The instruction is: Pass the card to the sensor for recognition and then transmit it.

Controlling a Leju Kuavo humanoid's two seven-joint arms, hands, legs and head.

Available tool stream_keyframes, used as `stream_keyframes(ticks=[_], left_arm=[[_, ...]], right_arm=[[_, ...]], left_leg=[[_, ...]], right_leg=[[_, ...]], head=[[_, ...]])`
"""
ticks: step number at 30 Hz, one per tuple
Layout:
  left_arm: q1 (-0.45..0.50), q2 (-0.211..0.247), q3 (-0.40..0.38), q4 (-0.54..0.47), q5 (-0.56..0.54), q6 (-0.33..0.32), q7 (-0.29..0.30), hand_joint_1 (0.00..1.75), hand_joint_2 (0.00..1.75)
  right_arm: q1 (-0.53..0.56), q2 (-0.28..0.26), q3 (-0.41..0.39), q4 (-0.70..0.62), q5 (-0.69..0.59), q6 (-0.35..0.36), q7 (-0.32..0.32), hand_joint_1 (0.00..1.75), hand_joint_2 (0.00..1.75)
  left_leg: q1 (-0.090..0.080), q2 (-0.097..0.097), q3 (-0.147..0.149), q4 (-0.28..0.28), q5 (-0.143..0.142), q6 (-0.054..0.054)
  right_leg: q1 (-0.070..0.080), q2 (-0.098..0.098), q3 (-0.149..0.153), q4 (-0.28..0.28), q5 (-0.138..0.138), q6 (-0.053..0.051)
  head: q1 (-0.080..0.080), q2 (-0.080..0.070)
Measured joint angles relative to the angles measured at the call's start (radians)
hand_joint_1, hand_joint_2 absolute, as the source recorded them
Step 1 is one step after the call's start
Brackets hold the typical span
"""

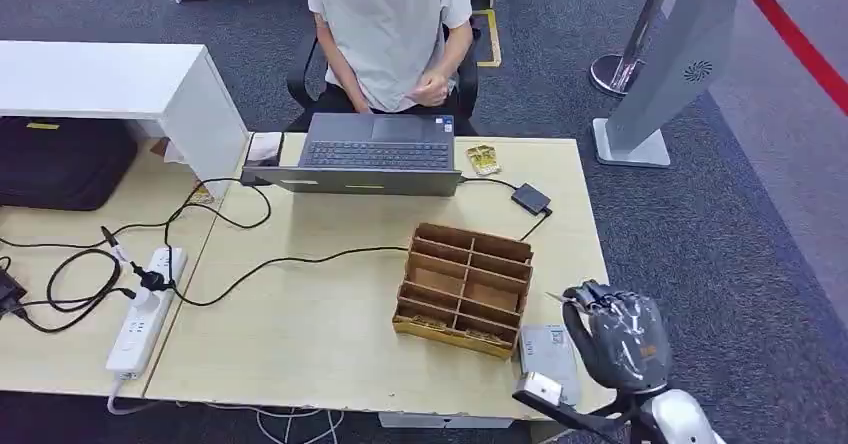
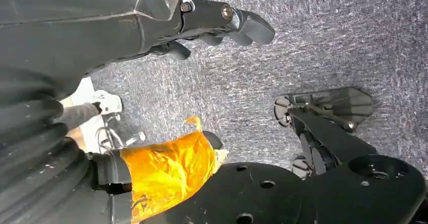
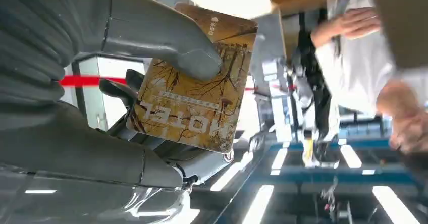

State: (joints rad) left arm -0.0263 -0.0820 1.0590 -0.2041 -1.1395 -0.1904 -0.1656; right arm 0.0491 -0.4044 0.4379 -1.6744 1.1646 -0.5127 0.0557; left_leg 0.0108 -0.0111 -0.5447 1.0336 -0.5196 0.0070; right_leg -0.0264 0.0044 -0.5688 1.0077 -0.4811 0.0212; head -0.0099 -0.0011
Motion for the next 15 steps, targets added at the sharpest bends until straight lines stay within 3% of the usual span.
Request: stream_keyframes(ticks=[5,8,15], left_arm=[[-0.003,0.002,0.0,0.0,-0.033,-0.011,0.003,0.0,1.75],[-0.013,0.005,-0.001,0.0,-0.058,-0.022,0.001,0.0,1.75],[-0.023,0.011,-0.006,0.0,-0.095,-0.03,-0.007,0.0,1.75]], right_arm=[[-0.175,-0.024,-0.035,-0.024,-0.032,0.063,-0.03,1.75,1.75],[-0.33,-0.016,-0.026,0.067,-0.02,0.083,-0.063,1.75,1.75],[-0.69,0.057,0.083,0.335,-0.005,0.212,-0.006,1.75,1.75]], left_leg=[[0.0,0.006,0.001,0.0,0.001,0.0],[0.0,0.006,0.0,0.0,0.003,0.0],[0.0,0.004,0.0,0.0,0.007,-0.002]], right_leg=[[0.0,0.006,0.0,0.001,0.002,0.0],[0.0,0.006,0.0,0.001,0.005,0.0],[0.0,0.005,-0.001,0.002,0.007,-0.002]], head=[[0.0,0.0],[0.001,0.0],[0.0,0.0]])
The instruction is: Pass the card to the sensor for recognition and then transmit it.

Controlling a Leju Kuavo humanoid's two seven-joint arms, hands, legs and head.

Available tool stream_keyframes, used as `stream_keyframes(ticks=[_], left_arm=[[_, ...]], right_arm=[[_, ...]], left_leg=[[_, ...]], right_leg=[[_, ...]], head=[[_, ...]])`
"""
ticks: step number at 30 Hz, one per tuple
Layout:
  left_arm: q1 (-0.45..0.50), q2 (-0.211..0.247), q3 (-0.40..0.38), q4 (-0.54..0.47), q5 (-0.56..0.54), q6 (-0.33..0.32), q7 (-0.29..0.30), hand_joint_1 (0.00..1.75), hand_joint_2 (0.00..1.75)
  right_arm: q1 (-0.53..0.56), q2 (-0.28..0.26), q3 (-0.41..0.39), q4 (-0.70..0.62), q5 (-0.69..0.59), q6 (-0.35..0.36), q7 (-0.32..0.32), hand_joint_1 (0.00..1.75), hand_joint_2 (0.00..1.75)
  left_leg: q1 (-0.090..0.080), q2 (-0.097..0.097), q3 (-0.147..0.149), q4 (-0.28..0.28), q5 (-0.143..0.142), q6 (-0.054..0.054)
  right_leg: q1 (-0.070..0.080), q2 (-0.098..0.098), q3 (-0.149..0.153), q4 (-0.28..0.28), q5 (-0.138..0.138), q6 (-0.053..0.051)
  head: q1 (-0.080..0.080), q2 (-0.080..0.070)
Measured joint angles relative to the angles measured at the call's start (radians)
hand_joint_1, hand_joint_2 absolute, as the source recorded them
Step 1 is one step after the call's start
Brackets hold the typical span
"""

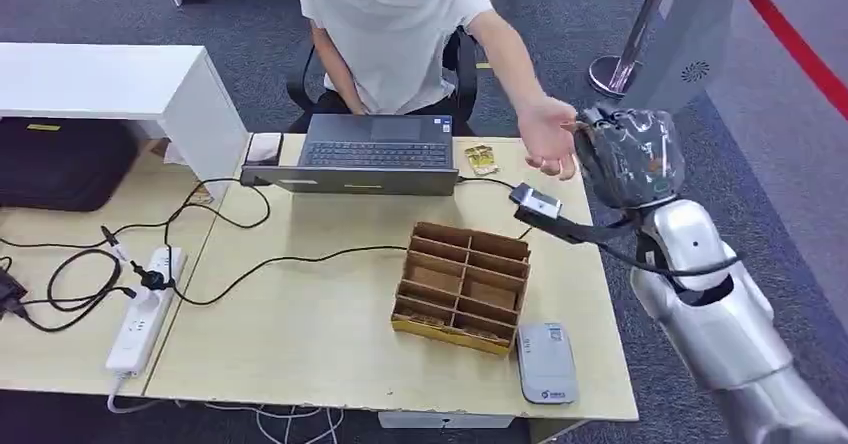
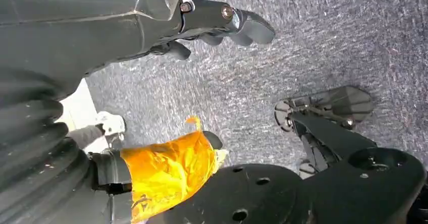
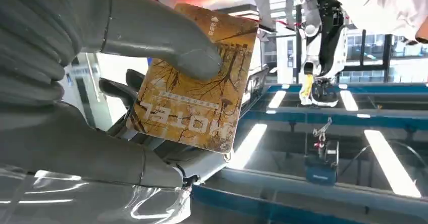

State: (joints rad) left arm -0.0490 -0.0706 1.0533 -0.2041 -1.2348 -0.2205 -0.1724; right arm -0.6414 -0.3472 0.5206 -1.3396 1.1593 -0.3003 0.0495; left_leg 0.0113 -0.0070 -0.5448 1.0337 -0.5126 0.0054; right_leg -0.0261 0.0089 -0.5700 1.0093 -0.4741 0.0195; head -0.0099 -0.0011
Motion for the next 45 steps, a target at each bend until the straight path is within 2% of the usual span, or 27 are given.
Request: stream_keyframes(ticks=[4,8,9,12,19,29,34,42,45], left_arm=[[-0.001,0.003,-0.01,0.0,-0.012,-0.002,-0.009,0.0,1.75],[-0.004,0.004,-0.015,0.0,-0.013,-0.004,-0.01,0.0,1.75],[-0.003,0.004,-0.015,0.0,-0.013,-0.006,-0.01,0.0,1.75],[-0.002,0.005,-0.02,0.0,-0.016,-0.023,-0.029,0.0,1.75],[-0.002,0.005,-0.023,0.0,-0.014,-0.017,-0.032,0.0,1.75],[0.0,0.006,-0.021,0.0,0.017,-0.016,-0.007,0.0,1.75],[0.007,0.003,-0.005,0.0,0.052,-0.001,0.009,0.0,1.75],[0.017,-0.008,0.049,0.0,0.105,0.024,0.017,0.0,1.75],[0.017,-0.016,0.07,0.0,0.124,0.039,0.024,0.0,1.75]], right_arm=[[-0.143,0.047,0.051,0.161,-0.003,0.028,0.043,1.75,1.75],[-0.219,0.089,0.083,0.296,-0.018,0.015,0.048,1.75,1.75],[-0.226,0.096,0.087,0.317,-0.02,0.012,0.048,0.0,1.75],[-0.233,0.115,0.108,0.368,-0.024,-0.001,0.039,0.0,1.75],[-0.232,0.131,0.139,0.411,-0.023,-0.016,0.034,0.0,1.75],[-0.108,0.107,0.158,0.298,-0.03,-0.073,0.01,0.0,1.75],[0.106,0.048,0.127,0.106,-0.055,-0.153,-0.025,0.0,1.75],[0.576,-0.039,0.027,-0.272,-0.039,-0.284,-0.116,0.0,1.75],[0.723,-0.062,0.017,-0.377,0.008,-0.356,-0.084,0.0,1.75]], left_leg=[[0.0,0.0,0.0,0.0,0.001,-0.001],[0.0,0.0,0.0,0.0,0.0,-0.001],[0.0,0.0,0.0,0.0,0.001,-0.001],[0.0,-0.001,-0.001,0.0,0.001,-0.001],[0.0,-0.001,-0.002,0.0,0.0,-0.001],[0.0,-0.001,-0.002,0.0,0.0,-0.001],[0.0,-0.005,-0.004,0.0,-0.001,0.0],[0.0,-0.006,-0.005,0.0,-0.005,0.0],[0.0,-0.006,-0.005,0.0,-0.006,0.0]], right_leg=[[0.0,0.0,-0.001,0.001,0.0,0.0],[0.0,0.0,-0.001,0.001,0.0,0.0],[0.0,0.0,-0.001,0.0,0.0,0.0],[0.0,0.0,-0.001,0.0,0.0,0.0],[0.0,-0.001,-0.003,0.0,0.0,0.0],[0.0,0.0,-0.005,0.0,0.0,0.0],[0.0,-0.004,-0.004,-0.001,-0.001,0.0],[0.0,-0.006,-0.005,-0.002,-0.005,0.0],[0.0,-0.006,-0.005,-0.002,-0.007,0.001]], head=[[0.0,0.0],[0.0,0.0],[0.0,0.0],[0.0,0.0],[0.0,0.0],[0.0,0.0],[0.0,0.0],[0.0,0.0],[0.0,0.0]])
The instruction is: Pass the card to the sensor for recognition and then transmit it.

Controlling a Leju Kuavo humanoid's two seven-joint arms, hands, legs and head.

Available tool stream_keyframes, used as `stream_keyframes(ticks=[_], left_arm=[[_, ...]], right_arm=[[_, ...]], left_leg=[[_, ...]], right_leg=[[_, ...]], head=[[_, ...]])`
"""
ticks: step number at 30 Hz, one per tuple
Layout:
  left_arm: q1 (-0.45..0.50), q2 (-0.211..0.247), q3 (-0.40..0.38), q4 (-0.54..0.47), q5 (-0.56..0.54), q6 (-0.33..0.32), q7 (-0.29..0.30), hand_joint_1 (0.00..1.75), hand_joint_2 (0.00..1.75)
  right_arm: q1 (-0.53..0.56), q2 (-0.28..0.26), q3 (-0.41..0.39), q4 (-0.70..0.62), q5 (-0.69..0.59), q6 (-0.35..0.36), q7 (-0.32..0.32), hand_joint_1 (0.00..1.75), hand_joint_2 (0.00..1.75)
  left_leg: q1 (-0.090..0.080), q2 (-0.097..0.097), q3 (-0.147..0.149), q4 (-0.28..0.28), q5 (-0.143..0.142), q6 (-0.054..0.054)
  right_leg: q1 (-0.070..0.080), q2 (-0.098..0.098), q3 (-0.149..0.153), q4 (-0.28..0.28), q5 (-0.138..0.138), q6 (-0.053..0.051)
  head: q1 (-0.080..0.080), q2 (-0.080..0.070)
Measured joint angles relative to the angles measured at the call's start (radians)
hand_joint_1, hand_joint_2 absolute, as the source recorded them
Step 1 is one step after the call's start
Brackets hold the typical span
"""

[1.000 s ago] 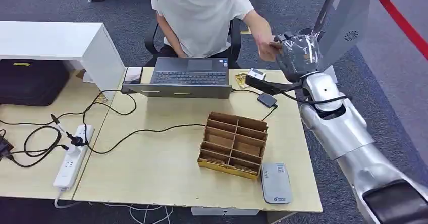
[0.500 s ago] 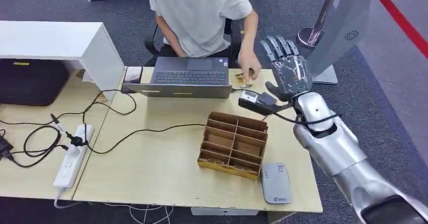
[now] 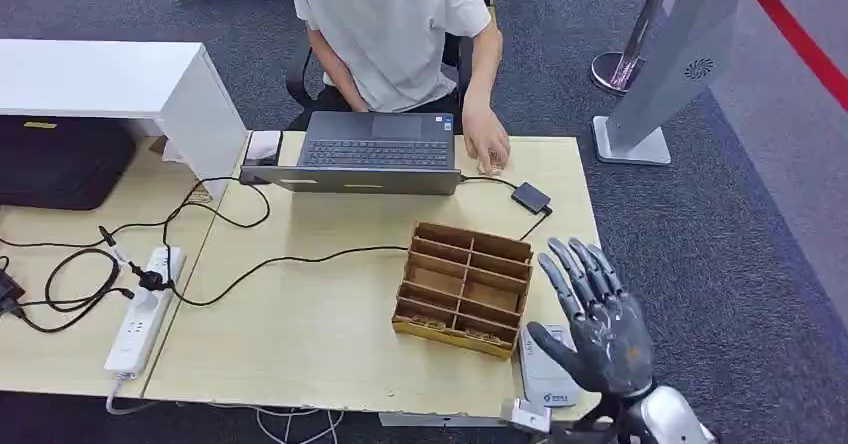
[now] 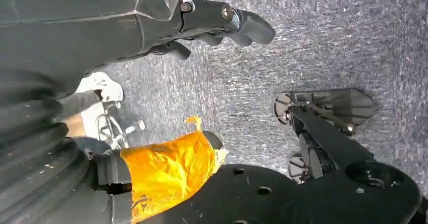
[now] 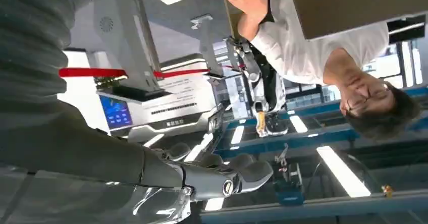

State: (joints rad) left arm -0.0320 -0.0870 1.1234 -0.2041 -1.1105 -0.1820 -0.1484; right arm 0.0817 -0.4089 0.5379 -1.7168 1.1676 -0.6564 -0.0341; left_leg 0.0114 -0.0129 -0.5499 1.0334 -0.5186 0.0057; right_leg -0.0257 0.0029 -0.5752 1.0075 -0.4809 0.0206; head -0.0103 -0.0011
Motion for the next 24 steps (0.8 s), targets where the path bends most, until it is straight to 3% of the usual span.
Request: stream_keyframes(ticks=[6,13,17,21,24], left_arm=[[0.001,-0.011,0.037,0.0,0.016,0.015,0.003,0.0,1.75],[0.0,-0.016,0.054,0.0,0.004,0.022,0.022,0.0,1.75],[-0.004,-0.016,0.055,0.0,-0.01,0.02,0.025,0.0,1.75],[-0.008,-0.017,0.054,0.0,-0.03,0.014,0.034,0.0,1.75],[-0.009,-0.016,0.054,0.0,-0.042,0.013,0.037,0.0,1.75]], right_arm=[[0.215,-0.05,0.019,-0.15,0.083,-0.034,0.137,0.0,1.75],[0.258,-0.086,0.131,-0.157,0.054,-0.034,0.244,0.0,1.75],[0.229,-0.068,0.188,-0.094,0.044,-0.034,0.238,0.0,1.75],[0.172,0.002,0.191,0.03,0.004,-0.035,0.101,0.0,1.75],[0.129,0.057,0.188,0.118,-0.001,-0.035,0.043,0.0,1.75]], left_leg=[[0.0,0.002,0.0,0.0,-0.001,-0.001],[0.0,0.002,0.001,0.0,-0.001,-0.002],[0.0,0.002,0.002,0.0,-0.001,-0.002],[0.001,0.005,0.003,0.0,-0.001,-0.002],[0.001,0.005,0.003,0.0,-0.001,-0.002]], right_leg=[[0.0,0.002,0.001,0.0,0.0,0.0],[0.0,0.003,0.001,0.0,0.0,0.0],[0.0,0.003,0.002,0.0,0.0,0.0],[0.0,0.005,0.002,0.001,0.0,-0.001],[0.0,0.005,0.002,0.001,0.0,-0.001]], head=[[0.0,0.0],[0.0,0.0],[0.0,0.0],[0.0,0.0],[0.0,0.0]])
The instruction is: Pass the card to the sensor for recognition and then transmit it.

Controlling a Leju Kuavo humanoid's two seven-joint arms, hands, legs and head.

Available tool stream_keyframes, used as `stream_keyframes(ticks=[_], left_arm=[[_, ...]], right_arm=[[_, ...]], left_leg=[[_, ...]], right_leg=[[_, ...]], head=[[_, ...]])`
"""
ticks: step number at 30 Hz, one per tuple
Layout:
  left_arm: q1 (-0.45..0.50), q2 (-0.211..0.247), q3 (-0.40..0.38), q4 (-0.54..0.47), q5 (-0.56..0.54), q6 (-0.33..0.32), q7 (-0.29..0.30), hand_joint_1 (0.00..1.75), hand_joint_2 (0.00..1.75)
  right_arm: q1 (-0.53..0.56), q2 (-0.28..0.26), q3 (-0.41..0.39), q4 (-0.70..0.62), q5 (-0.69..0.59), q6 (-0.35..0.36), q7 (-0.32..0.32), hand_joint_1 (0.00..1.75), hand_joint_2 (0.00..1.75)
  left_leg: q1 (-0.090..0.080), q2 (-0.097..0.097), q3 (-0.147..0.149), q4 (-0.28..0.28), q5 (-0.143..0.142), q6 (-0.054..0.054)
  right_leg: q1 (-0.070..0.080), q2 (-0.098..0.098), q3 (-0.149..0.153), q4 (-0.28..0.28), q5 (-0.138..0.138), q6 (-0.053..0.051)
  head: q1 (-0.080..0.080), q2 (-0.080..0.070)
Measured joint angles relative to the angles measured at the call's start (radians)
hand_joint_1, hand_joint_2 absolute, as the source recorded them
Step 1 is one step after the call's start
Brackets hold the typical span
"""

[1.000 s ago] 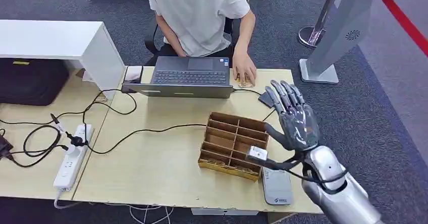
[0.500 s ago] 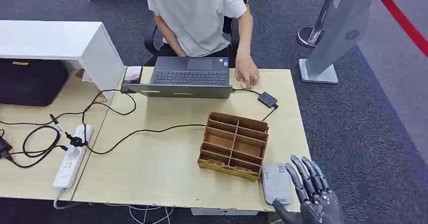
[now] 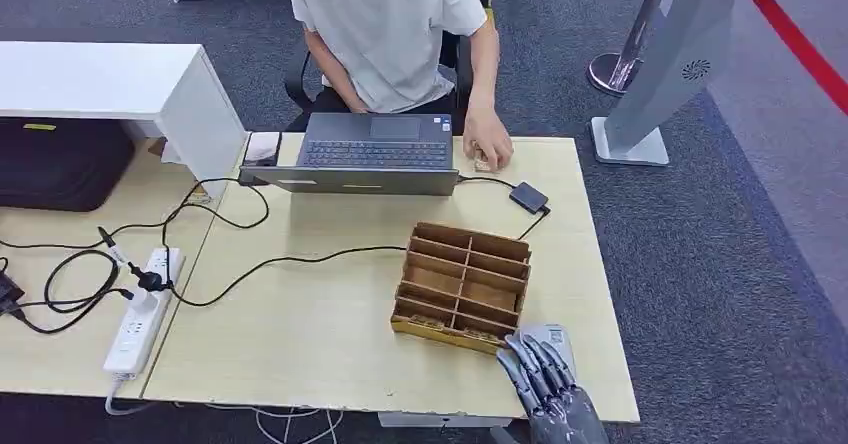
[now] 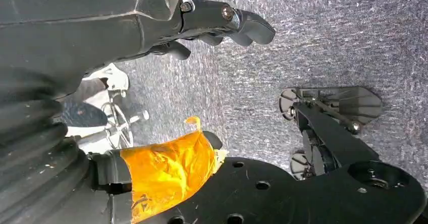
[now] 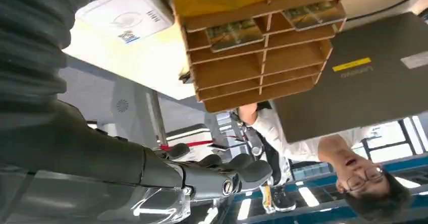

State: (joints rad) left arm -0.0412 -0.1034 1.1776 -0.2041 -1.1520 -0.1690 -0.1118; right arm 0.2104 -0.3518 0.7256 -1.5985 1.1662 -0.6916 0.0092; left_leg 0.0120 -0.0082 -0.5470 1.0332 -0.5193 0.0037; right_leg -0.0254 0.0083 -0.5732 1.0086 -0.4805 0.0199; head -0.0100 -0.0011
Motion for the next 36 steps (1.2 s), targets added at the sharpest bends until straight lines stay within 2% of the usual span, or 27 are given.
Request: stream_keyframes(ticks=[7,13,19,28,36], left_arm=[[-0.001,0.002,0.0,0.0,-0.021,-0.006,0.0,0.0,1.75],[-0.002,0.006,-0.005,0.0,-0.042,-0.014,0.0,0.0,1.75],[-0.003,0.009,-0.008,0.0,-0.055,-0.019,0.003,0.0,1.75],[-0.003,0.013,-0.015,0.0,-0.057,-0.019,0.003,0.0,1.75],[-0.003,0.013,-0.015,0.0,-0.057,-0.019,0.003,0.0,1.75]], right_arm=[[-0.081,0.081,0.0,0.128,-0.002,0.0,0.001,0.0,1.75],[-0.148,0.145,-0.001,0.23,0.132,0.0,0.053,0.0,1.75],[-0.198,0.198,-0.029,0.311,0.152,-0.001,0.041,0.0,1.75],[-0.236,0.248,-0.054,0.38,0.122,-0.001,0.023,0.0,1.75],[-0.245,0.263,-0.056,0.409,0.114,0.0,0.023,0.0,1.75]], left_leg=[[0.0,0.0,0.0,0.0,0.0,0.0],[0.0,0.0,0.0,0.0,0.0,0.0],[0.0,0.001,0.0,0.0,0.0,0.0],[0.0,0.001,0.0,0.0,0.0,0.0],[0.0,0.001,0.0,0.0,0.0,0.0]], right_leg=[[0.0,0.0,0.0,0.0,0.0,0.0],[0.0,0.0,0.0,0.0,0.0,0.0],[0.0,0.0,0.0,0.0,0.0,0.0],[0.0,0.0,0.0,0.0,0.0,0.0],[0.0,0.0,0.0,0.0,0.0,0.0]], head=[[0.0,0.0],[0.0,0.0],[0.0,0.0],[0.0,0.0],[0.0,0.0]])
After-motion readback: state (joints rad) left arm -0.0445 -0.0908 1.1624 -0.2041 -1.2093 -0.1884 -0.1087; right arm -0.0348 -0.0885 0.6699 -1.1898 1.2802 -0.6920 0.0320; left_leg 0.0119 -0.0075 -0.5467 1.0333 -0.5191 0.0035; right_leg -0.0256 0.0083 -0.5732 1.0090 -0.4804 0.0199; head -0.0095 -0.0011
